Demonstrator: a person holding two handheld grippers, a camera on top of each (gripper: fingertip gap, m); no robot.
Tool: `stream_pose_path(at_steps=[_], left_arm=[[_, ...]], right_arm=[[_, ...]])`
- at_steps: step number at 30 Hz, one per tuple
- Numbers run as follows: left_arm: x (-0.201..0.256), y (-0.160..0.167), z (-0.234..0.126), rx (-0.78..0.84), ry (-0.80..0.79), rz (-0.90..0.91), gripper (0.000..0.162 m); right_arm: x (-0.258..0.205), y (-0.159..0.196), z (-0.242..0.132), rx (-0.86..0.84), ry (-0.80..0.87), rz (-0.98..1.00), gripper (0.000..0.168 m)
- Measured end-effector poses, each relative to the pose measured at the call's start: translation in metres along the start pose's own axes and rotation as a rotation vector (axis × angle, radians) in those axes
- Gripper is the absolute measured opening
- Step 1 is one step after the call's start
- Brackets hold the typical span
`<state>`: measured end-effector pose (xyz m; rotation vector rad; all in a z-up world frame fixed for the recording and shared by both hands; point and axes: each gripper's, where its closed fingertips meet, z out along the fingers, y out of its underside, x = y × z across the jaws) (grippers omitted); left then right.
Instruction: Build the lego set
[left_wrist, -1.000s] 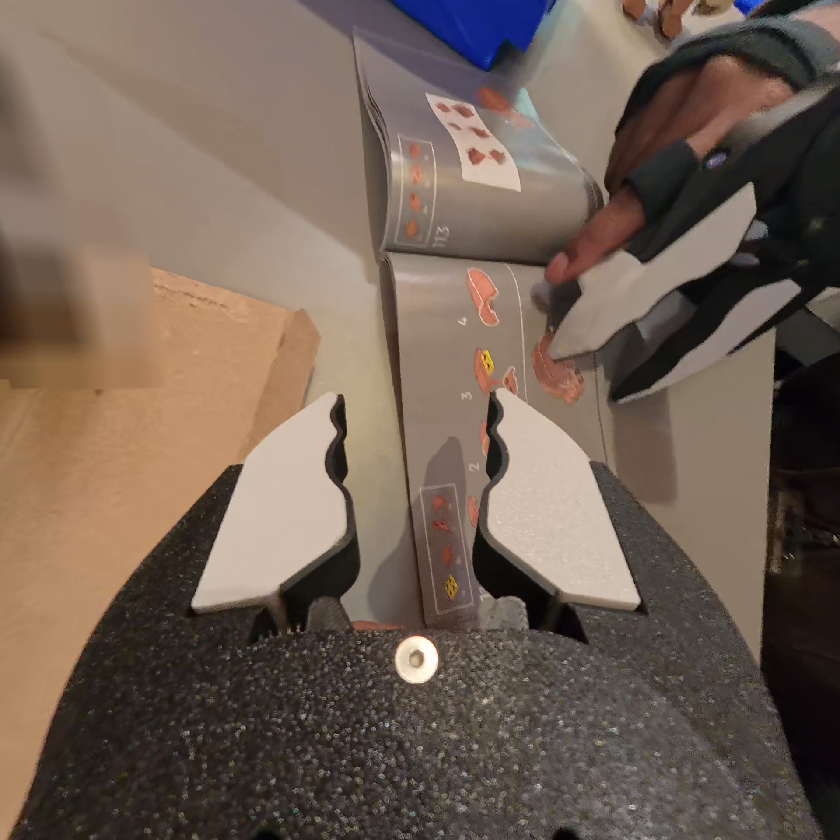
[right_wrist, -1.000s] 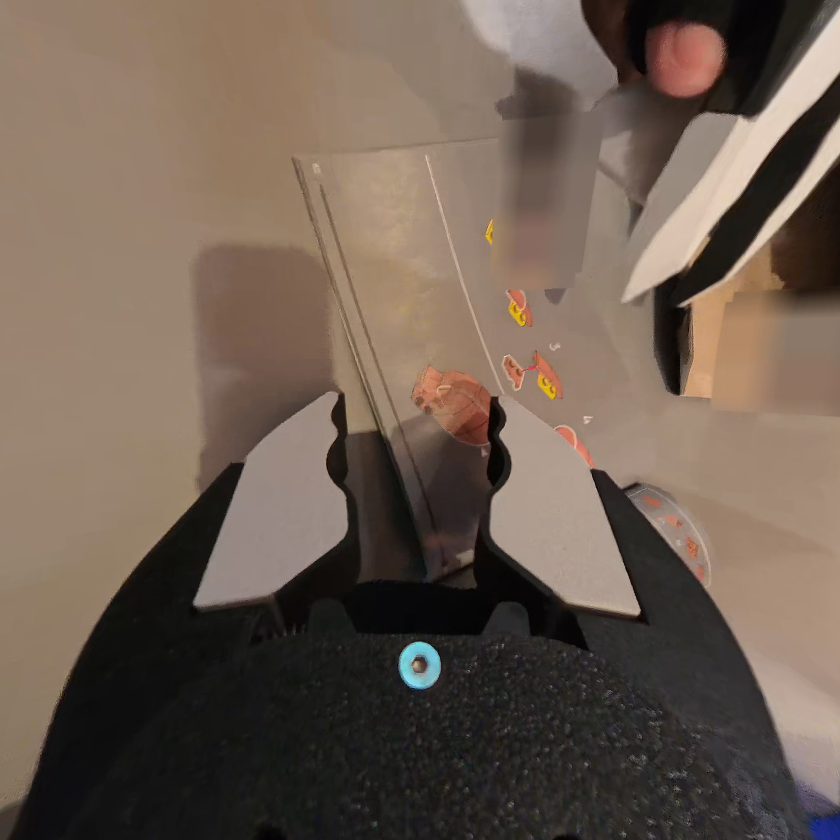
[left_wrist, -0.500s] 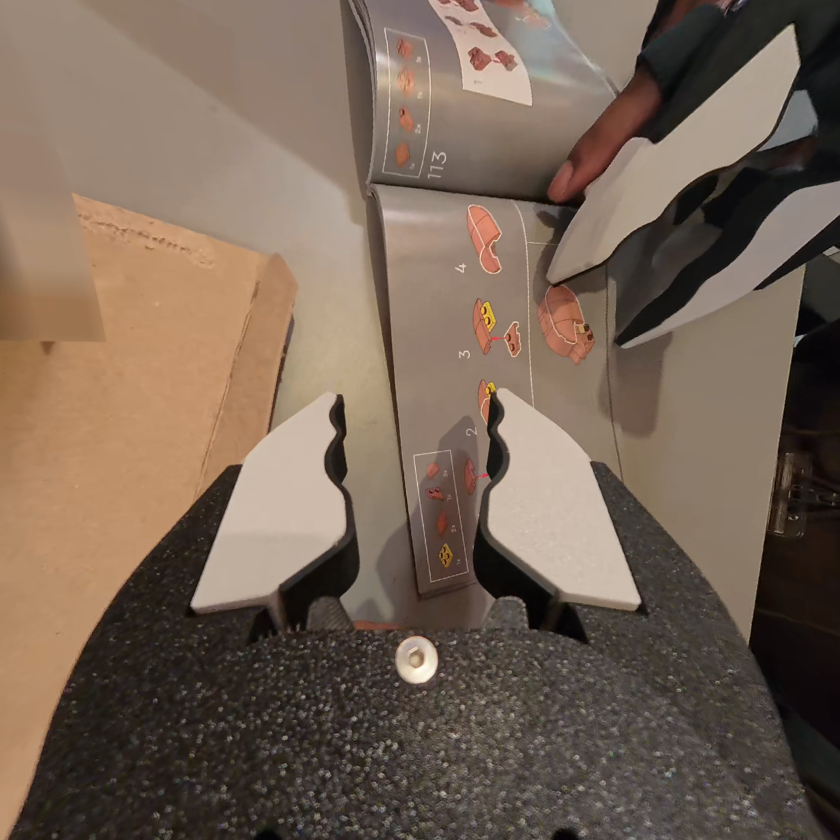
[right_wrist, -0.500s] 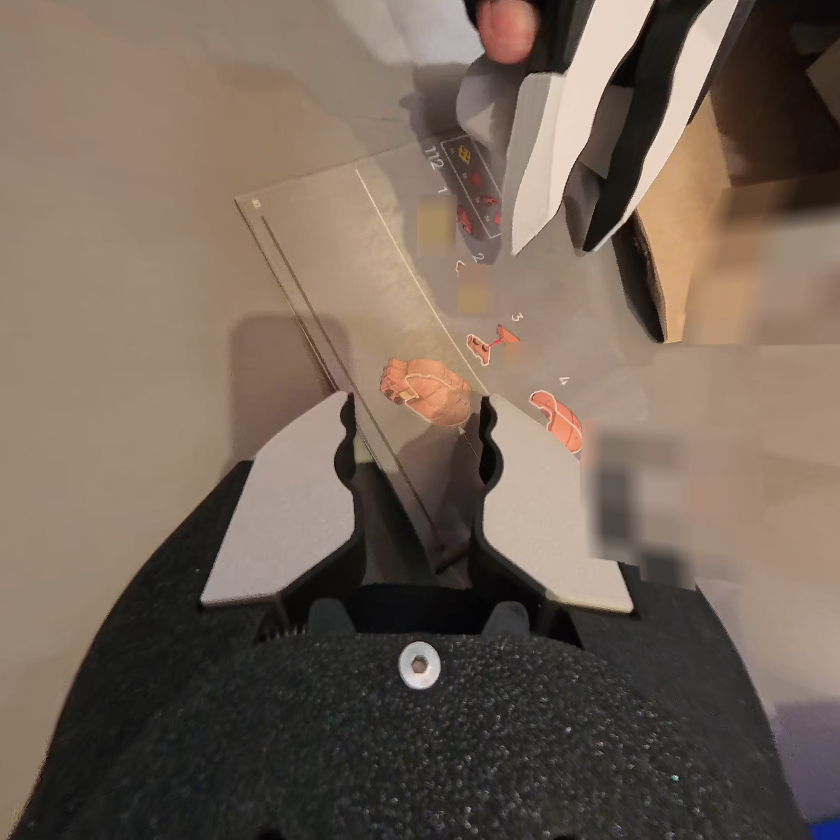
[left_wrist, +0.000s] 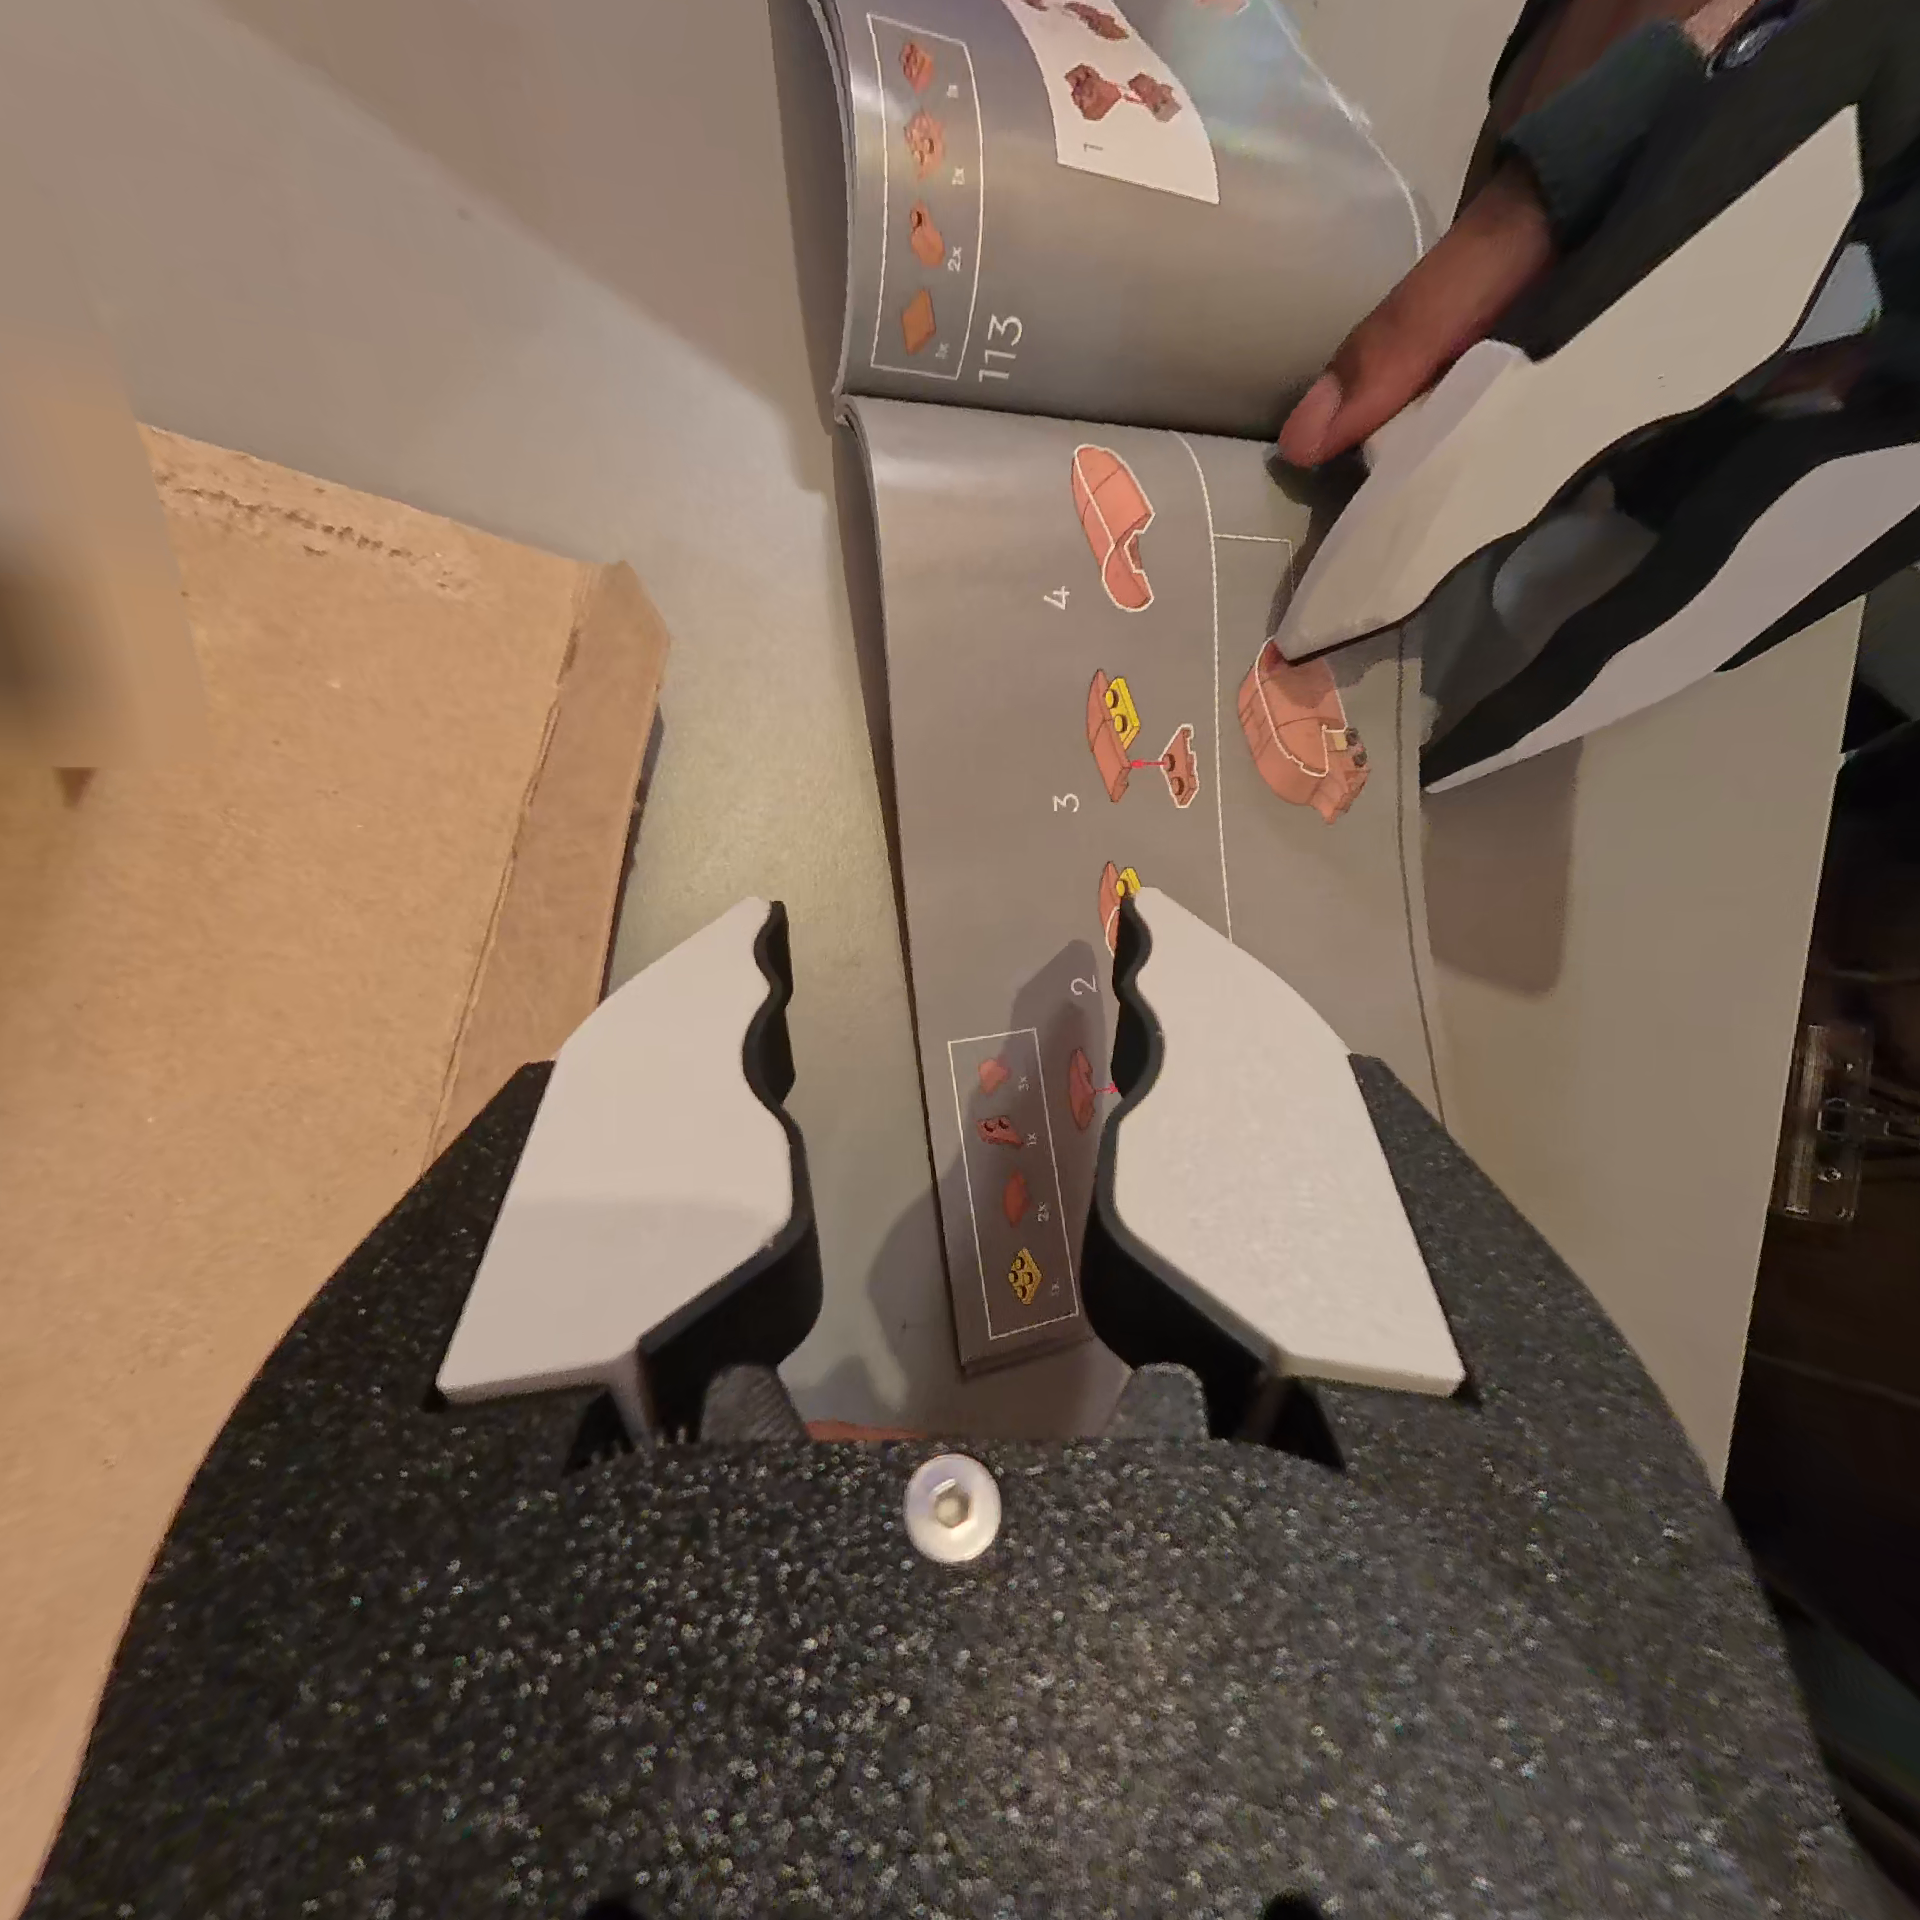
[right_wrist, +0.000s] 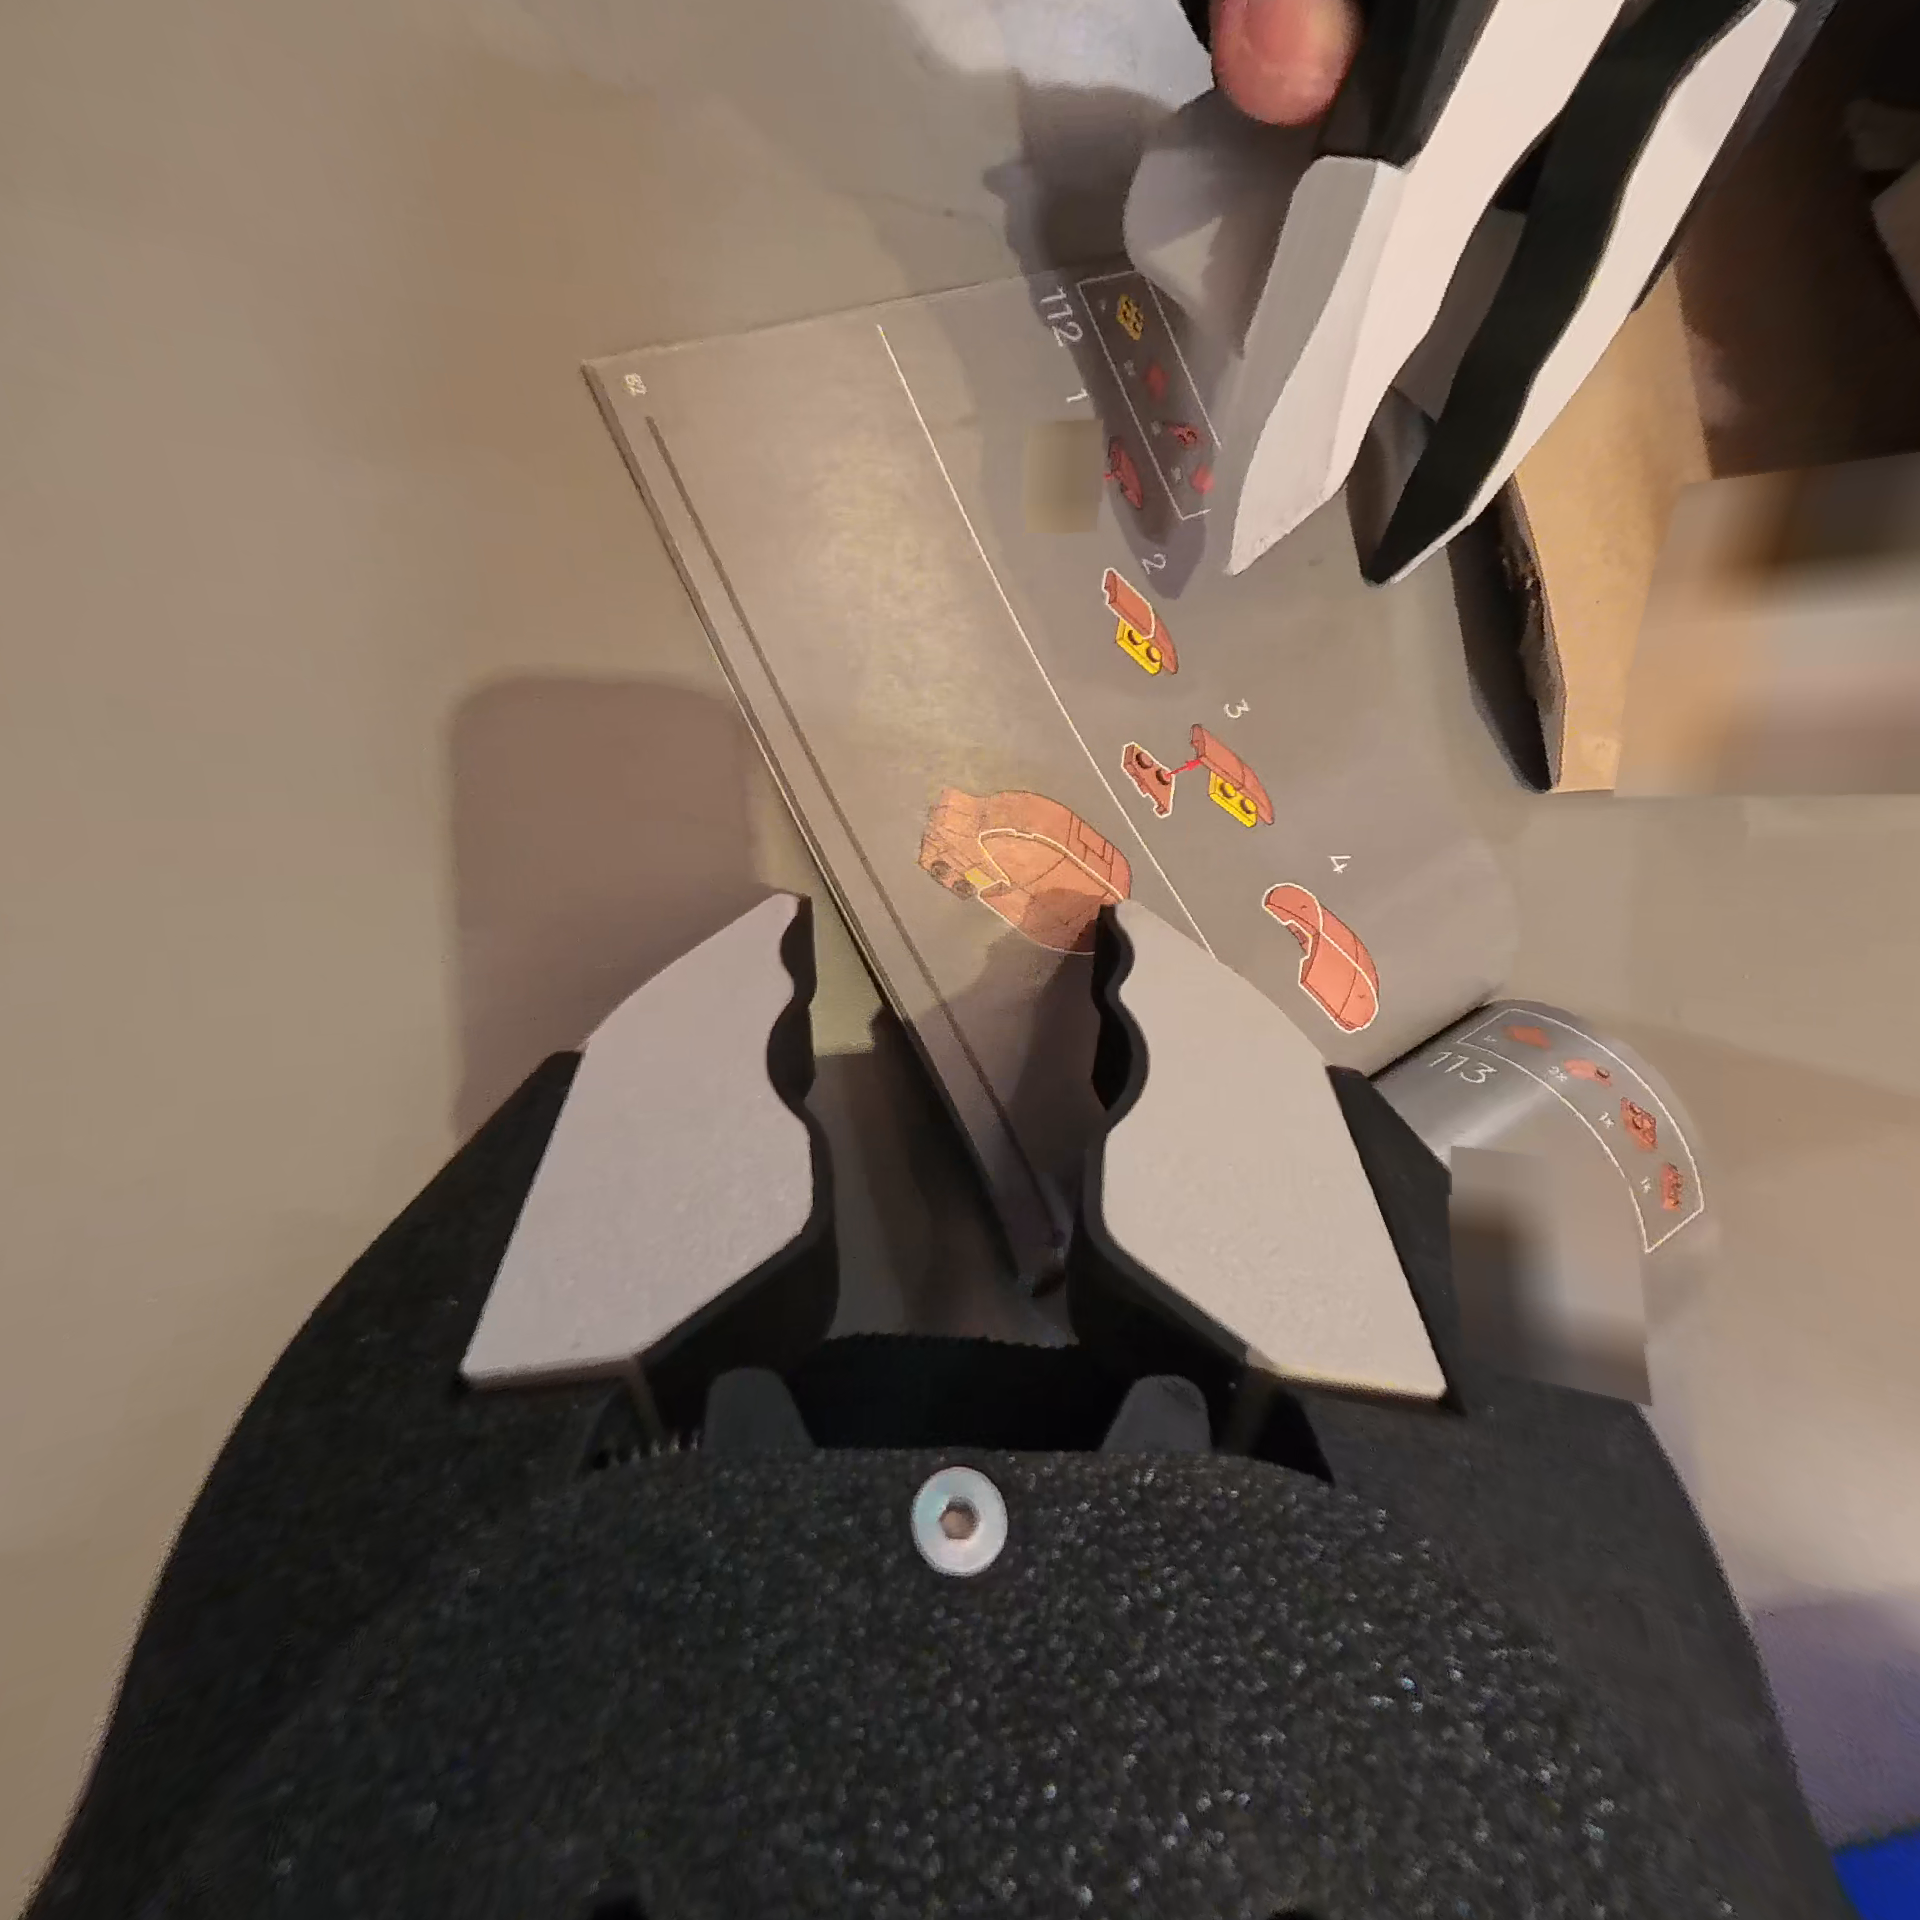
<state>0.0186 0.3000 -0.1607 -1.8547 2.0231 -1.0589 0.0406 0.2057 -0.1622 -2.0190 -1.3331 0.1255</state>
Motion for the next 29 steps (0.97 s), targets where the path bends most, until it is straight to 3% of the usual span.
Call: stream_pose_path(at_steps=[15,22,29], left_arm=[[0.0013,-0.0004,0.0011,-0.006,-0.001,0.01,0.06],[0.0076,-0.0057,-0.0026,0.023,0.002,0.098,0.062],[0.0043,0.0033,-0.0005,-0.022,0.003,0.037,0.062]], right_arm=[[0.0072,-0.0073,-0.0057,0.111,0.014,0.11,0.051],[0.007,-0.0072,-0.0067,0.114,0.007,0.126,0.051],[0.0054,-0.005,-0.0052,0.088,0.036,0.088,0.049]])
